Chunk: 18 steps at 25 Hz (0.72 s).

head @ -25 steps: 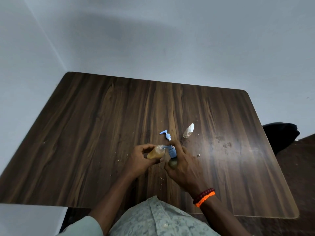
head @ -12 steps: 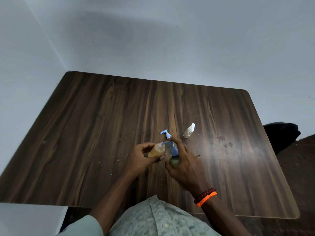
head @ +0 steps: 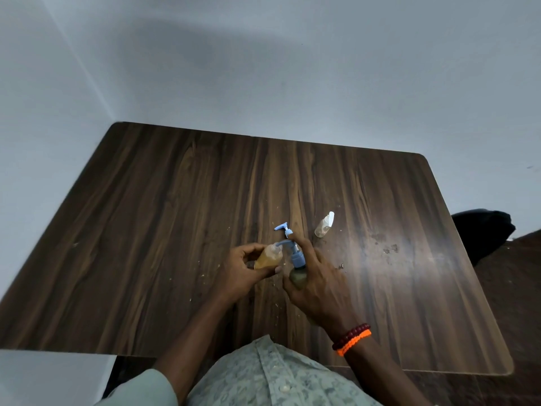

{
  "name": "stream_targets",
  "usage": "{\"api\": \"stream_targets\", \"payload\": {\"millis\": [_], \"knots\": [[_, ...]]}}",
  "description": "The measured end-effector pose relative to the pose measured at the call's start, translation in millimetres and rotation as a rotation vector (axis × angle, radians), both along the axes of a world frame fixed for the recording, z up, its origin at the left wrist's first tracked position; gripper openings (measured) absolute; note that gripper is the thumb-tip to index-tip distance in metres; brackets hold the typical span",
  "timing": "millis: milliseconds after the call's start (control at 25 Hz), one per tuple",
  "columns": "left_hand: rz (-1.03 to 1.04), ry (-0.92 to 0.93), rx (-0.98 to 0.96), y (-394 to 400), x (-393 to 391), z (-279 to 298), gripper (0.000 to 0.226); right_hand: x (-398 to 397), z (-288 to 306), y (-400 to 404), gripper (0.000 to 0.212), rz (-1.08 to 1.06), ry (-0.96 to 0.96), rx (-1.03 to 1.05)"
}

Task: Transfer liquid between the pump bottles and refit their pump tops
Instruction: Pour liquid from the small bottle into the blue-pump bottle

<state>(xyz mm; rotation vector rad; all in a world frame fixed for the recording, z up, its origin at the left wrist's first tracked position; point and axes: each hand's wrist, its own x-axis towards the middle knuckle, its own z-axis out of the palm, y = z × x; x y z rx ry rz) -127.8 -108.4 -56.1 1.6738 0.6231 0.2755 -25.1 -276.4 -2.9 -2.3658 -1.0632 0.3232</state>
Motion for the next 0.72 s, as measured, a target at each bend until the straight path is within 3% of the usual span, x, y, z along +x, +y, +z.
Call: {"api": "stream_targets", "payload": {"millis": [240,440,600,720], "knots": [[-0.004,0.016,0.006,-1.5,0.2,-3.8,0.042,-1.6,0.4,0.4,0.061,-0.03,-0.022,-0.011],[0.022,-0.005,0.015,0.9,1.4,-4.1,0.045,-2.1,-0.4,-1.3,0.075,0.005,-0.002,-0.008],[0.001,0.009,0.015,-1.7,0.9,-4.1,0.043,-2.2,-0.5,1.0,0.063,-0.036,-0.03,-0.004],[-0.001,0.016,0.006,-0.9,0.2,-5.6,0.043,-0.6,0.7,-0.2,0.069,-0.026,-0.028,-0.024]]}}
